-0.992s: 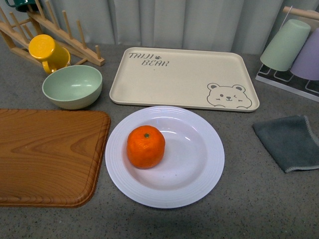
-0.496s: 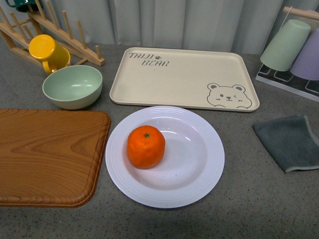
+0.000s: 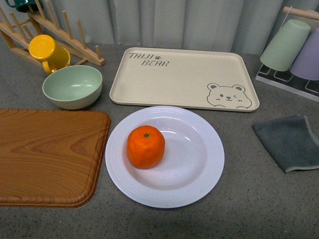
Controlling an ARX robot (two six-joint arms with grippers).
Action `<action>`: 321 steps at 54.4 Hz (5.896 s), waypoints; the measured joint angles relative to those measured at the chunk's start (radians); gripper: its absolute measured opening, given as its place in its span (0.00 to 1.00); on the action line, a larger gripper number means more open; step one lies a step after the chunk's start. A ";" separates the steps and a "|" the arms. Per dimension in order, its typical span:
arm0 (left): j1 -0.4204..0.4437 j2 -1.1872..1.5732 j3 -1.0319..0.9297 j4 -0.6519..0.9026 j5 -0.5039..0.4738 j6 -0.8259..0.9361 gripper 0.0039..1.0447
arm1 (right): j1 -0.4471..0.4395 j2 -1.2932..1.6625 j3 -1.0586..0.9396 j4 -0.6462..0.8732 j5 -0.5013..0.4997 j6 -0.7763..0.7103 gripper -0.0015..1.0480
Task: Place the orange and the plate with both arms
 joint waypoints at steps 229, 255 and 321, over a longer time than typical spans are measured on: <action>0.000 -0.275 0.000 -0.282 0.000 0.003 0.94 | 0.158 2.136 0.735 0.917 -0.610 0.861 0.04; 0.000 -0.275 0.000 -0.282 0.000 0.003 0.94 | 0.245 2.200 0.921 0.885 -0.225 1.106 0.04; 0.000 -0.275 0.000 -0.282 0.000 0.003 0.94 | 0.379 2.504 1.393 0.517 0.125 1.263 0.55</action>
